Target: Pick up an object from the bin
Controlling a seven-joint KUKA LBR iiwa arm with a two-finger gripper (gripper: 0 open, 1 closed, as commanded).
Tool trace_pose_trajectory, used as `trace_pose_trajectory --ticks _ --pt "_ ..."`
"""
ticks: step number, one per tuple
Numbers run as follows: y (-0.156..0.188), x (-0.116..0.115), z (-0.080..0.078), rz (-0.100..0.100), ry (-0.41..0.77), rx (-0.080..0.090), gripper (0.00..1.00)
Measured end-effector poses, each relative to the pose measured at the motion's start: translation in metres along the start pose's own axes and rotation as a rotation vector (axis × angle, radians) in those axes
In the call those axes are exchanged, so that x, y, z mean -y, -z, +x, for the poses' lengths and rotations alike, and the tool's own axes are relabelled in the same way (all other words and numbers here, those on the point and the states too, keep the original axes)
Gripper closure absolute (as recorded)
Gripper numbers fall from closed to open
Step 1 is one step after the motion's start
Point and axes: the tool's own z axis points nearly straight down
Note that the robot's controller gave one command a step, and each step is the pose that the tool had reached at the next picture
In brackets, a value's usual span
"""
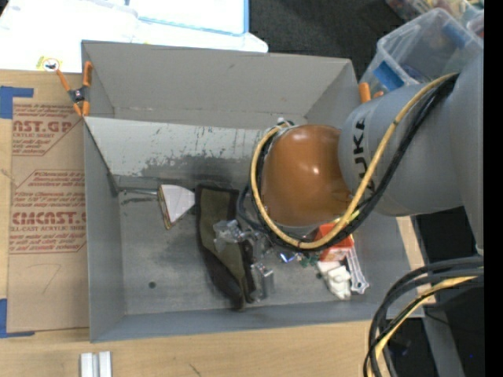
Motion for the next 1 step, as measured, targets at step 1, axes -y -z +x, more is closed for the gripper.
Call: trace_pose_trajectory --ticks 1 --pt "-0.0415 0.0472 0.0436 -0.001 -0.442 0.005 1.00"
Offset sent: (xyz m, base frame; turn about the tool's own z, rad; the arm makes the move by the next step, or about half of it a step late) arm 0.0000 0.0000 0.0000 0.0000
